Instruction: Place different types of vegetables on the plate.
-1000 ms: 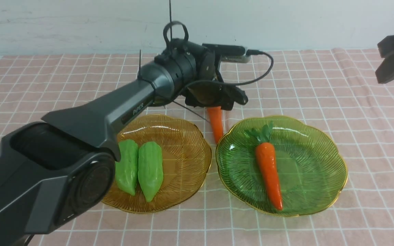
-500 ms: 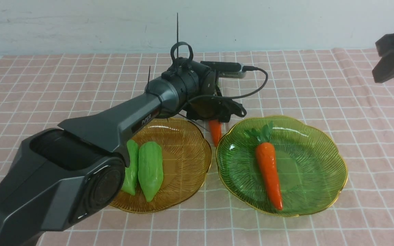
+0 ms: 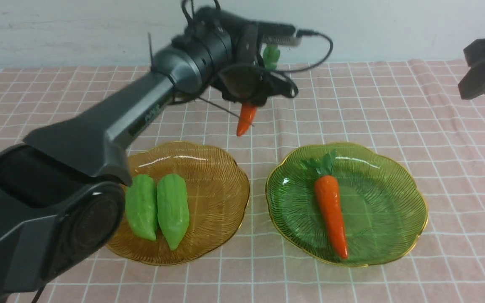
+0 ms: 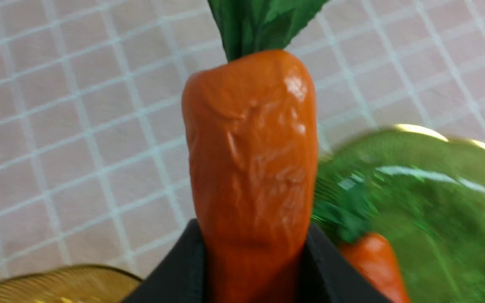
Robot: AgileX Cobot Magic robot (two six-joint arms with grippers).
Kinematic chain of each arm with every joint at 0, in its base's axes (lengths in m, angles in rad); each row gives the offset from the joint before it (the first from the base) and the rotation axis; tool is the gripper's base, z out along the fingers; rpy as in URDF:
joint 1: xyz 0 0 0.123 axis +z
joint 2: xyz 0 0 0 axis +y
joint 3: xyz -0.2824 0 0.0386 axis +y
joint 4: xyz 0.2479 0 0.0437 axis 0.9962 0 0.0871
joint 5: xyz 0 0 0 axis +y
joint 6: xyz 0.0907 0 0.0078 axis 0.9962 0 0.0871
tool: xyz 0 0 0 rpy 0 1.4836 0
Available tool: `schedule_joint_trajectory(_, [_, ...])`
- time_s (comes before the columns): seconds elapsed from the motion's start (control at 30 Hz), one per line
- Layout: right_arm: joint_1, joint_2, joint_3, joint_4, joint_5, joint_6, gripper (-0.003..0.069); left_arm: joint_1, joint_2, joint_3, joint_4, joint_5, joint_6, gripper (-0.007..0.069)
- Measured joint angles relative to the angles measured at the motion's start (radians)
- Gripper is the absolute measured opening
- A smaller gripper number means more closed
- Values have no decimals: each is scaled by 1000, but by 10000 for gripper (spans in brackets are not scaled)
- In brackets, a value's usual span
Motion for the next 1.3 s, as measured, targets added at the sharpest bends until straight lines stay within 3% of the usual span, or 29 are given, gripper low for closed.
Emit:
schedule_joint_trajectory(0.27, [0, -78, 0, 0, 1, 3, 264, -158, 41, 11, -82, 75, -3, 197])
schedule_joint_trajectory(0.63, [0, -182, 0, 2, 11, 27, 264, -249, 187, 12, -95, -1, -110, 233])
schedule_joint_trajectory(0.77, [0, -222, 0, 2, 13, 35, 264, -249, 215, 12, -96, -15, -136, 300])
schedule_joint_trajectory(0.93, [0, -280, 3, 7, 16, 40, 264, -249, 227, 12, -96, -9, -215, 517])
schedule_joint_trajectory(1.1, [0, -399, 68, 25, 16, 5, 256, -247, 220, 12, -95, 27, -215, 609])
schedule_joint_trajectory(1.2, [0, -540, 194, 45, 1, -44, 210, -234, 192, -3, -82, 80, -173, 565])
schedule_joint_trajectory(1.3, [-1, -697, 347, 59, -134, -57, 146, -209, 138, -32, -53, 85, -138, 384])
